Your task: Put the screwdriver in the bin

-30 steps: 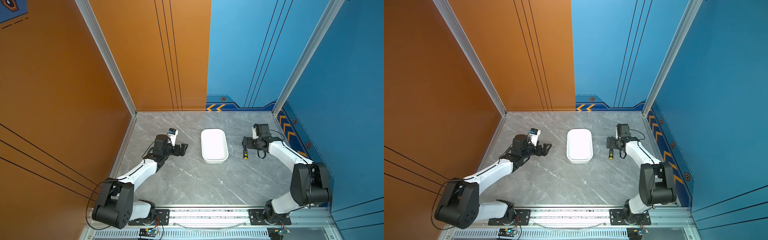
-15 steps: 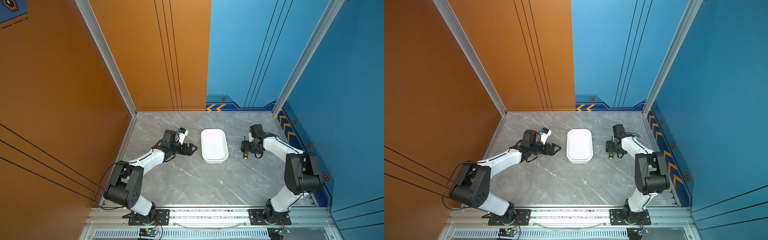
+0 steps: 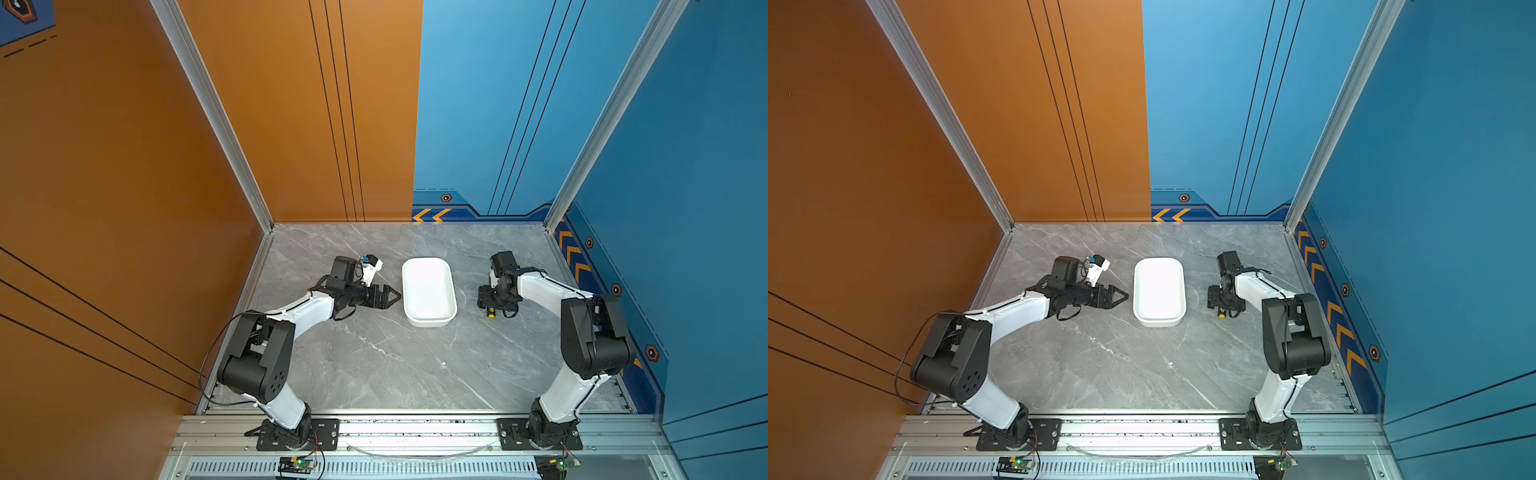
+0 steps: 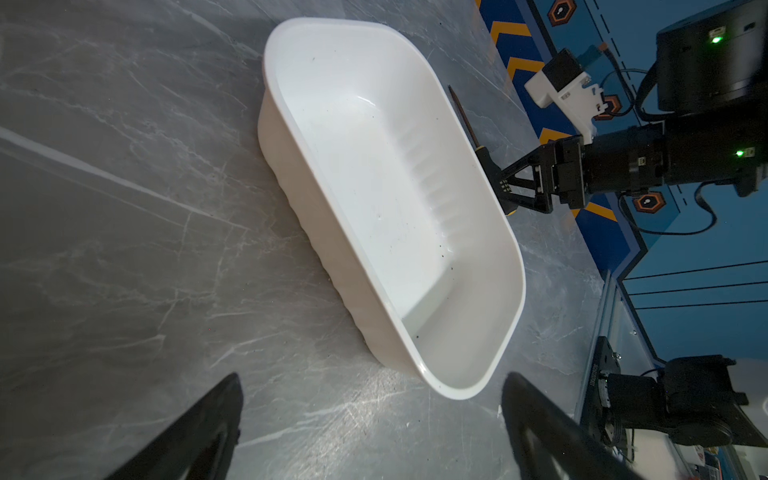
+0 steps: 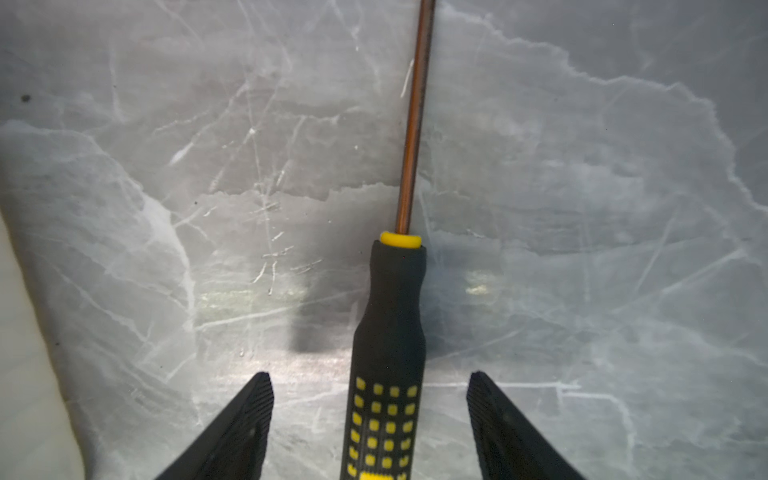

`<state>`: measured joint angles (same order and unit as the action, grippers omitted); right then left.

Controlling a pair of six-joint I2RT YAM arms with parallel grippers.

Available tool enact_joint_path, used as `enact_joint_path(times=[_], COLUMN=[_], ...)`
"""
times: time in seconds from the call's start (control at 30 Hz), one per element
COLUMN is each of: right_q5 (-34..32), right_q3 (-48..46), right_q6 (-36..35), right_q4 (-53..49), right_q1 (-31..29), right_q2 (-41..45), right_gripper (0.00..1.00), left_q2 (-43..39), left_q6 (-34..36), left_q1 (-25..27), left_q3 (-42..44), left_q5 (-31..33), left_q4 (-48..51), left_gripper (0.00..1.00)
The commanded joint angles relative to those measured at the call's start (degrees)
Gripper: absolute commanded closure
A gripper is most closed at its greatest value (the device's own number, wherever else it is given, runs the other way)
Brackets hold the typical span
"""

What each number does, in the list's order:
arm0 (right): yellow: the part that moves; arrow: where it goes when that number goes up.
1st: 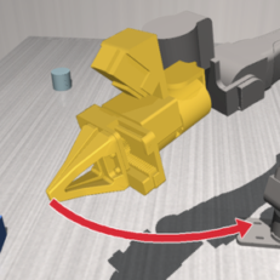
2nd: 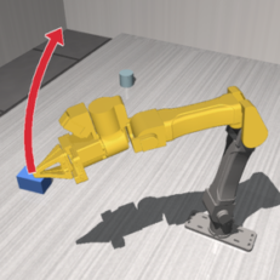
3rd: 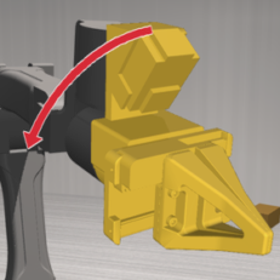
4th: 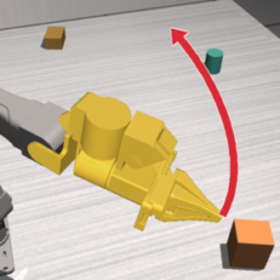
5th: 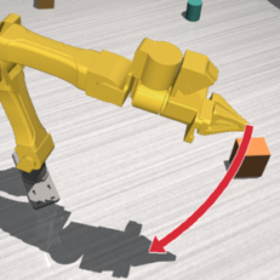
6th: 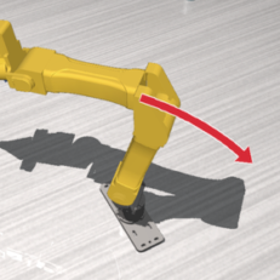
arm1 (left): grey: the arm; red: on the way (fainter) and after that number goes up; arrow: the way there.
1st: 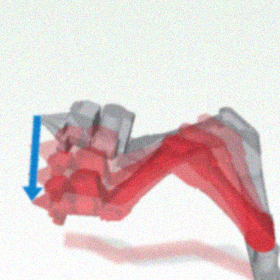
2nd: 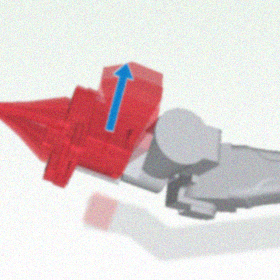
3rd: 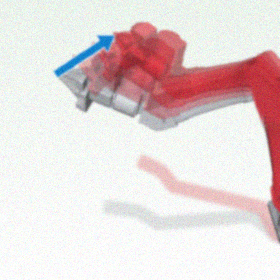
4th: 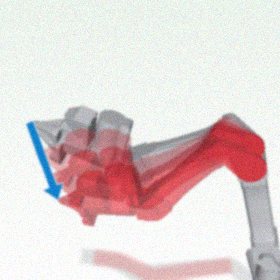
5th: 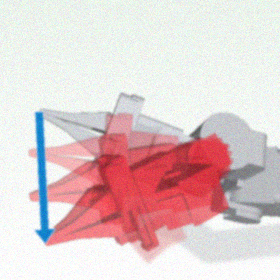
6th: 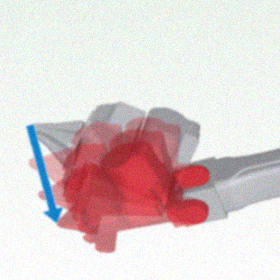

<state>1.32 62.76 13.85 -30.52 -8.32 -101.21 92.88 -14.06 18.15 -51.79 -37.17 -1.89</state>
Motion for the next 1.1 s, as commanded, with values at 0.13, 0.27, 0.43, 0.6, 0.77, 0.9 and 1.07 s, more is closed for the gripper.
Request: enact_joint_path(times=[0.13,0.27,0.43,0.6,0.77,0.9,1.07], right_q5=[0.32,1.12,1.14,1.44,4.59,6.58,8.49], right_q3=[2.1,3.35,3.76,3.73,3.68,3.6,4.71], right_q6=[0.0,-0.43,-0.66,-0.8,-0.66,0.19,1.84], right_q4=[-2.78,-3.81,-4.14,-4.43,-4.7,-5.19,-6.69], right_q1=[-0.03,0.07,0.19,0.41,1.32,1.24,-0.22], right_q2=[-2.42,-4.2,-5.21,-5.34,-3.82,0.83,9.13], right_gripper=[0.41,0.52,0.59,0.78,0.99,1.0,1.0], left_q2=[0.93,0.81,1.03,0.94,0.51,-0.28,-1.31], left_q6=[-0.09,-0.01,0.51,0.7,0.96,1.7,2.22], left_q1=[0.56,0.52,0.57,0.57,0.57,0.57,0.34], left_q3=[-0.86,-0.81,-0.79,-0.58,-0.29,-0.16,0.17], left_q5=[-1.01,-0.48,-0.28,-0.14,-0.16,0.33,0.83], left_q4=[0.66,0.7,0.91,0.92,1.22,2.3,3.3], left_gripper=[0.02,0.02,0.02,0.02,0.02,0.02,0.02])
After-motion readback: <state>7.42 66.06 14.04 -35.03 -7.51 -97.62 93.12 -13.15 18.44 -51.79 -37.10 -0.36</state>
